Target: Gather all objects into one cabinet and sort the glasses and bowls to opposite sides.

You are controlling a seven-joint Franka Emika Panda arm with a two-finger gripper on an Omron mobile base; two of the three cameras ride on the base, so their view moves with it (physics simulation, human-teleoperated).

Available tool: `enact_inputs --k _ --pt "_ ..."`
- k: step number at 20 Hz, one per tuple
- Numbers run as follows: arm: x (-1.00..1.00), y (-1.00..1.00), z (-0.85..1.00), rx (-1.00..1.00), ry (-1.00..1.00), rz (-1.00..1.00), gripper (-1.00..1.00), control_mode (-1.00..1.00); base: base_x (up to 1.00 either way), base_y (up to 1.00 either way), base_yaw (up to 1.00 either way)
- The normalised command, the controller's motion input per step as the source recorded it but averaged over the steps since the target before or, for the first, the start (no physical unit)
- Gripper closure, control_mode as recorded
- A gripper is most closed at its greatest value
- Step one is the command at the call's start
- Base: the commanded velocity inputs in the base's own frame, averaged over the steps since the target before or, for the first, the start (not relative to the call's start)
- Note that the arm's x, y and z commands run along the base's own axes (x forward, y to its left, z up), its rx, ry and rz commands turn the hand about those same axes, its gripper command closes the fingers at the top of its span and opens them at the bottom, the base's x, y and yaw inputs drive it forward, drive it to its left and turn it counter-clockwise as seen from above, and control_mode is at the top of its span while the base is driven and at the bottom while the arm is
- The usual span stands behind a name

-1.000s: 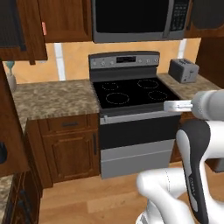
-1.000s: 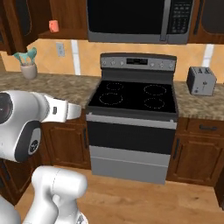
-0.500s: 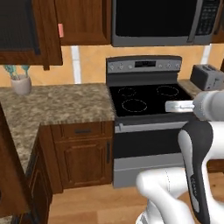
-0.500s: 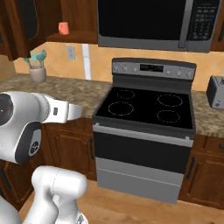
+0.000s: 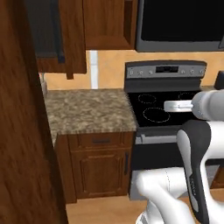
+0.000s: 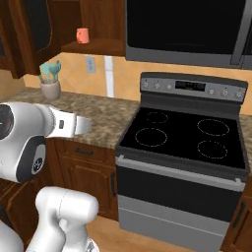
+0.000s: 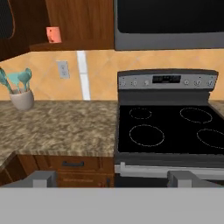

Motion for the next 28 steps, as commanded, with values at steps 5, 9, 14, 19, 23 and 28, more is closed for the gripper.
enact_inputs --k 5,9,14,19,23,28 --pt "0.0 0.0 0.0 0.0 0.0 0.0 -1.0 1.0 0.34 0.38 0.05" --pt "0.0 0.0 0.0 0.0 0.0 0.0 -1.0 1.0 0.51 0.24 0.0" --pt "0.0 0.0 0.0 0.0 0.0 0.0 -1.0 1.0 0.41 0.05 0.09" --pt "0.0 0.0 0.0 0.0 0.0 0.0 -1.0 1.0 0.38 0.12 0.1" --pt "0.0 0.0 0.0 0.0 0.0 0.0 -1.0 1.0 0.36 0.13 -0.05" --pt "0.0 0.0 0.0 0.0 0.0 0.0 -1.0 1.0 0.27 0.1 -0.06"
